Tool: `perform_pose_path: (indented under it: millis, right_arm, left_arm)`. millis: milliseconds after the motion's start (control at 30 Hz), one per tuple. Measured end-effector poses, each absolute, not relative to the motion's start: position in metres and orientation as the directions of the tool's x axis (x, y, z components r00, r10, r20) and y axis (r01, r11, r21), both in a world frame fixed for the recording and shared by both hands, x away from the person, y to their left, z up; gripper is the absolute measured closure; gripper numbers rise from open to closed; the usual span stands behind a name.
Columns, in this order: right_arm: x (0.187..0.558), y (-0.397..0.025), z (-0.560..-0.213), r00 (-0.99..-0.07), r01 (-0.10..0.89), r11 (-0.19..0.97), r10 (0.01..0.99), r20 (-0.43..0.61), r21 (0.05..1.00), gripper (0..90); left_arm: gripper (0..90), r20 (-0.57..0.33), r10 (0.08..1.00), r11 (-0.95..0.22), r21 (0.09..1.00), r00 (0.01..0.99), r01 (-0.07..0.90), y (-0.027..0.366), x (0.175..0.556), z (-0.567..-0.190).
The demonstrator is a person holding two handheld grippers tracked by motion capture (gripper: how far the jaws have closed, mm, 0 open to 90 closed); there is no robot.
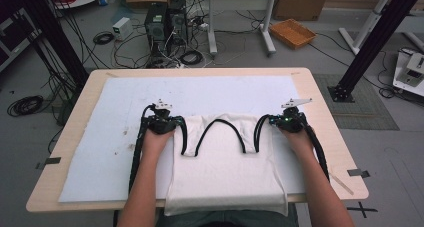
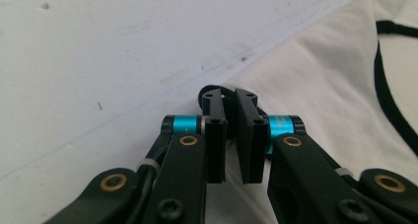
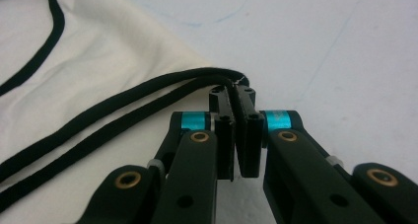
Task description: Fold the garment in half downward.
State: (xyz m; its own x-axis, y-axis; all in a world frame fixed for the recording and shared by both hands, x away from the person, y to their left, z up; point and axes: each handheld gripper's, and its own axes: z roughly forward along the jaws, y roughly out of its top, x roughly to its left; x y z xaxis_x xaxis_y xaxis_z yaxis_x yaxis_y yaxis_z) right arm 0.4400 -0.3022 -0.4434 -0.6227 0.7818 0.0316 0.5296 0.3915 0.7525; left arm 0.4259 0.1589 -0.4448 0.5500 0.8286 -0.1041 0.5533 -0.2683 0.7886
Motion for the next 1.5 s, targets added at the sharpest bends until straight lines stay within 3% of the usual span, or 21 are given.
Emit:
perform_pose_path:
  millis: [233, 500, 533, 600, 633, 700, 833, 900, 933, 1000, 1200, 1500]
  right_arm:
    - [0.445, -0.316, -0.431, -0.587, 0.502, 0.336, 0.809, 0.028, 0.797, 89.3]
    - [0.449, -0.318, -0.435, -0.59, 0.547, 0.339, 0.805, 0.065, 0.765, 88.7]
    - [0.45, -0.318, -0.437, -0.593, 0.552, 0.343, 0.802, 0.069, 0.76, 86.5]
    - [0.45, -0.316, -0.439, -0.579, 0.566, 0.322, 0.81, 0.088, 0.759, 70.1]
    - [0.451, -0.316, -0.439, -0.577, 0.562, 0.315, 0.812, 0.089, 0.765, 68.2]
    - [0.452, -0.315, -0.438, -0.574, 0.562, 0.304, 0.813, 0.098, 0.77, 55.4]
    - [0.464, -0.31, -0.443, -0.587, 0.596, 0.341, 0.803, 0.104, 0.727, 50.5]
    - [0.466, -0.306, -0.448, -0.599, 0.593, 0.366, 0.796, 0.088, 0.717, 57.1]
    - [0.465, -0.305, -0.447, -0.598, 0.578, 0.389, 0.8, 0.048, 0.717, 67.0]
    - [0.464, -0.305, -0.448, -0.63, 0.572, 0.388, 0.772, 0.085, 0.723, 83.7]
    - [0.462, -0.302, -0.442, -0.637, 0.543, 0.437, 0.771, 0.013, 0.717, 87.0]
    - [0.467, -0.31, -0.426, -0.598, 0.515, 0.398, 0.802, -0.015, 0.759, 87.3]
  left_arm:
    - [83.4, -0.115, 0.826, -0.241, 0.813, 0.551, 0.53, 0.155, 0.433, -0.437]
    - [83.3, -0.134, 0.831, -0.238, 0.792, 0.54, 0.562, 0.157, 0.438, -0.444]
    - [83.2, -0.136, 0.833, -0.24, 0.785, 0.537, 0.571, 0.157, 0.438, -0.446]
    - [83.2, -0.136, 0.831, -0.247, 0.779, 0.54, 0.577, 0.157, 0.439, -0.448]
    - [83.2, -0.136, 0.832, -0.246, 0.779, 0.538, 0.577, 0.157, 0.439, -0.448]
    - [83.2, -0.132, 0.831, -0.251, 0.778, 0.54, 0.576, 0.157, 0.439, -0.449]
    - [83.2, -0.135, 0.829, -0.251, 0.777, 0.543, 0.578, 0.157, 0.44, -0.449]
    - [83.1, -0.135, 0.831, -0.249, 0.777, 0.54, 0.579, 0.157, 0.44, -0.449]
    - [83.2, -0.136, 0.831, -0.249, 0.777, 0.54, 0.578, 0.157, 0.44, -0.449]
    - [83.2, -0.132, 0.833, -0.247, 0.781, 0.537, 0.574, 0.156, 0.44, -0.449]
    - [83.3, -0.128, 0.835, -0.237, 0.795, 0.536, 0.559, 0.157, 0.44, -0.446]
    - [83.4, -0.134, 0.847, -0.179, 0.839, 0.514, 0.514, 0.154, 0.442, -0.444]
